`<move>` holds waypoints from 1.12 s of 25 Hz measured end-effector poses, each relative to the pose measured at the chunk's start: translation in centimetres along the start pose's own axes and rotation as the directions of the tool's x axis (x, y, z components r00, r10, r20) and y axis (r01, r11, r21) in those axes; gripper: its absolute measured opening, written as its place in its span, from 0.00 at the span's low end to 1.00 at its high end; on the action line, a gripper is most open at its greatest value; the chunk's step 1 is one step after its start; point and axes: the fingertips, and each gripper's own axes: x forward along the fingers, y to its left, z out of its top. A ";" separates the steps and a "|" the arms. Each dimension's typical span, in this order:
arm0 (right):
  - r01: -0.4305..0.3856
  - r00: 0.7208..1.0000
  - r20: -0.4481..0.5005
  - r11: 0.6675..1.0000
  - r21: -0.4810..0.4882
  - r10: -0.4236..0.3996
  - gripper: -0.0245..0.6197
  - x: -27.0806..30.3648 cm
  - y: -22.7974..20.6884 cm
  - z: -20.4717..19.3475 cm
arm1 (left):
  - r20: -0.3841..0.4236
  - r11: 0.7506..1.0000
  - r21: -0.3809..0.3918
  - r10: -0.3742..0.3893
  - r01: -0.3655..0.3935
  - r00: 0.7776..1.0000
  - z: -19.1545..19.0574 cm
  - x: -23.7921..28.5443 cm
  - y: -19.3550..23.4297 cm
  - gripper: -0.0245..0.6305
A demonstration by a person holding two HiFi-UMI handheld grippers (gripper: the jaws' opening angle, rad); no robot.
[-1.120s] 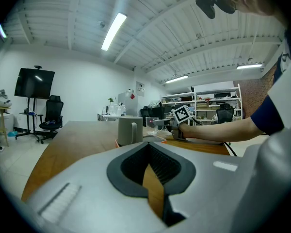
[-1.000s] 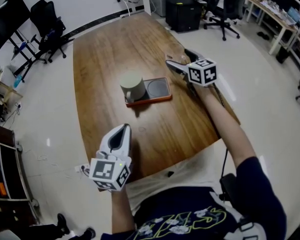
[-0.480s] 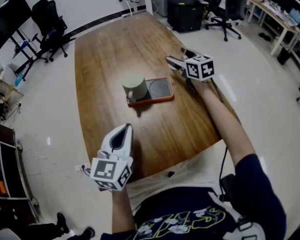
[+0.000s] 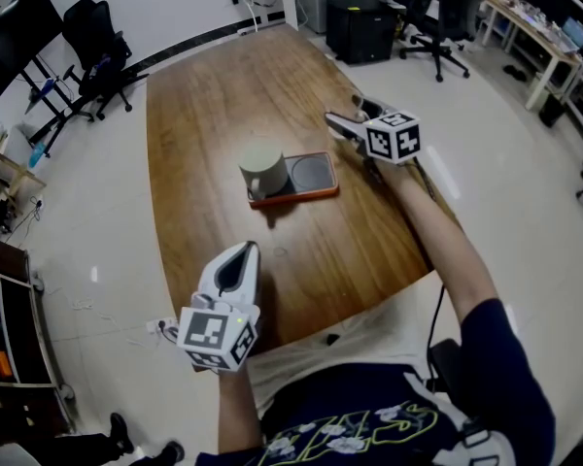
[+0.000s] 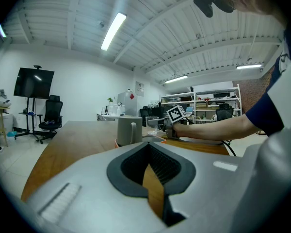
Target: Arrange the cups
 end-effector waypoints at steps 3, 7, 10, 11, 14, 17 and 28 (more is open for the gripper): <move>-0.036 0.999 0.003 0.999 -0.006 0.036 0.60 -0.7 0.9 -0.1 | -0.002 1.000 0.000 0.002 -0.002 1.000 0.0 0.0 0.0 0.04; -0.087 0.996 0.034 0.996 -0.010 0.087 0.60 -2.2 2.3 0.1 | 0.000 1.000 0.000 0.001 -0.001 1.000 0.0 0.0 0.0 0.04; -0.121 0.989 0.086 0.993 0.014 0.119 0.60 -3.2 3.2 0.6 | -0.002 1.000 0.001 0.002 -0.002 1.000 -0.2 0.0 0.1 0.04; -0.128 0.987 0.100 0.992 0.023 0.125 0.60 -3.5 3.5 0.8 | -0.002 1.000 0.000 0.002 -0.002 1.000 -0.3 0.0 0.1 0.04; -0.166 0.979 0.127 0.986 0.018 0.162 0.60 -4.4 4.8 2.0 | -0.002 1.000 0.001 0.002 -0.002 1.000 -0.3 0.1 0.1 0.04; -0.231 0.964 0.139 0.973 0.007 0.228 0.60 -4.8 6.9 3.2 | -0.001 1.000 0.000 0.003 -0.003 1.000 -0.2 -0.1 0.1 0.04; -0.406 0.908 0.093 0.913 -0.034 0.407 0.60 -4.8 13.7 2.7 | -0.001 1.000 0.000 0.001 -0.001 1.000 -0.1 0.0 0.1 0.04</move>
